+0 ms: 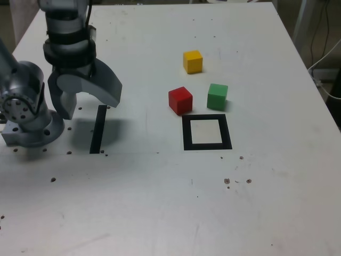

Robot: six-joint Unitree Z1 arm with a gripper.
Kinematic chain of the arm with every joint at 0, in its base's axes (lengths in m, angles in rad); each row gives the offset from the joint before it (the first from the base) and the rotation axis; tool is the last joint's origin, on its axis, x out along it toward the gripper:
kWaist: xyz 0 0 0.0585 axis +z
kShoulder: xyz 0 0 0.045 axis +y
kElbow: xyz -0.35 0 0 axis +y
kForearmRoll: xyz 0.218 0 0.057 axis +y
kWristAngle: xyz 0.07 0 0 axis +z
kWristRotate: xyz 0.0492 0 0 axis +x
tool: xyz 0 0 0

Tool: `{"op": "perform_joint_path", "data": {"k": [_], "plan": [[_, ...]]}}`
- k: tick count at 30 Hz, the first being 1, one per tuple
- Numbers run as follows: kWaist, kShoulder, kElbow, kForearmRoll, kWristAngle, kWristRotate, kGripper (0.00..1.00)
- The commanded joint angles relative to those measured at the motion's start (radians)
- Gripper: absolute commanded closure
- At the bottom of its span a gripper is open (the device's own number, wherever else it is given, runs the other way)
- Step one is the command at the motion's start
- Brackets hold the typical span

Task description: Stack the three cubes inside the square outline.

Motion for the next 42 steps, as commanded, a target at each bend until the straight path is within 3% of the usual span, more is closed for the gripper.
{"op": "perform_joint_path", "data": {"k": [1, 24, 36, 42], "plan": [[-0.002, 0.003, -0.002, 0.001, 0.001, -0.002, 0.0], [-0.002, 0.02, -0.025, 0.007, 0.008, -0.003, 0.0], [-0.003, 0.111, -0.206, 0.093, 0.018, -0.029, 0.0], [-0.003, 0.188, -0.307, 0.117, 0.019, -0.1, 0.0]]}}
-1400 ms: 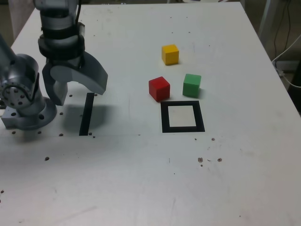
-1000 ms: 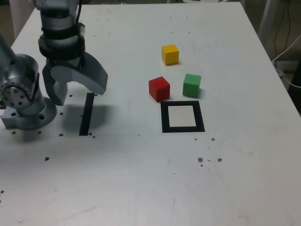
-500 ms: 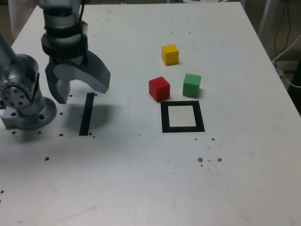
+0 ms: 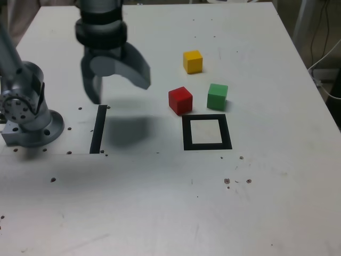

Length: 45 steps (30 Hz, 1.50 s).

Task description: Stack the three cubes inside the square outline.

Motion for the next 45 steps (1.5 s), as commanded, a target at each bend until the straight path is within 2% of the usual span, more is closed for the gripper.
{"op": "perform_joint_path", "data": {"k": [1, 11, 19, 37, 45], "plan": [[-0.002, 0.03, -0.035, 0.015, 0.001, -0.037, 0.0], [-0.002, 0.177, -0.202, 0.09, -0.002, -0.184, 0.01], [-0.003, 0.307, -0.307, 0.111, -0.005, -0.255, 0.01], [0.047, 0.476, -0.397, 0.106, -0.005, -0.262, 0.01], [0.057, 0.542, -0.451, 0.113, -0.008, -0.25, 0.05]]}}
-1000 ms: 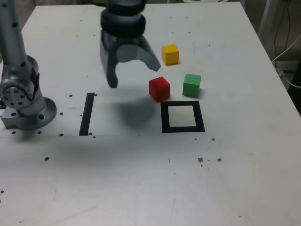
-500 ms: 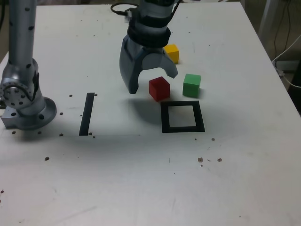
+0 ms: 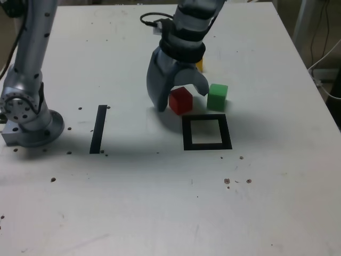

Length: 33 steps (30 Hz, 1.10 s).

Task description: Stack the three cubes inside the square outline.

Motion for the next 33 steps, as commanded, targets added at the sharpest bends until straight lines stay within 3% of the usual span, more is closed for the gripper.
{"op": "perform_joint_path", "data": {"k": [1, 8, 15, 18, 33], "plan": [[0.004, 0.015, -0.017, 0.008, -0.001, 0.002, 0.06], [0.019, 0.042, -0.063, 0.041, -0.008, 0.013, 0.24], [0.024, 0.049, -0.067, 0.042, -0.016, 0.031, 0.61], [0.024, 0.048, -0.067, 0.035, -0.015, 0.044, 0.71], [0.027, 0.044, -0.066, 0.036, -0.022, 0.058, 0.72]]}}
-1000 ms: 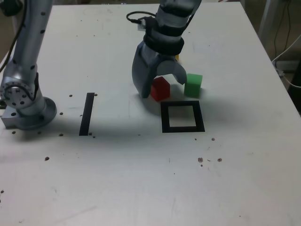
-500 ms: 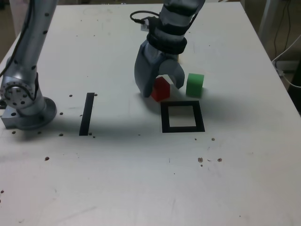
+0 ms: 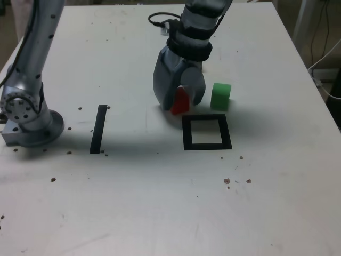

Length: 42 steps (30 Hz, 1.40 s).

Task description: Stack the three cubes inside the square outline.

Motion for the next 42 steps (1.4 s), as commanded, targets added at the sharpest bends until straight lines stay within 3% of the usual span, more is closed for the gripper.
{"op": "perform_joint_path", "data": {"k": [1, 12, 23, 32, 42], "plan": [[0.002, -0.002, -0.002, 0.002, -0.001, 0.003, 0.72], [-0.011, -0.025, -0.003, 0.011, -0.005, 0.016, 0.72], [-0.134, -0.049, -0.071, 0.053, -0.03, 0.006, 0.72], [-0.247, -0.006, -0.175, 0.093, -0.042, -0.012, 0.72], [-0.276, 0.046, -0.215, 0.096, -0.036, 0.005, 0.72]]}}
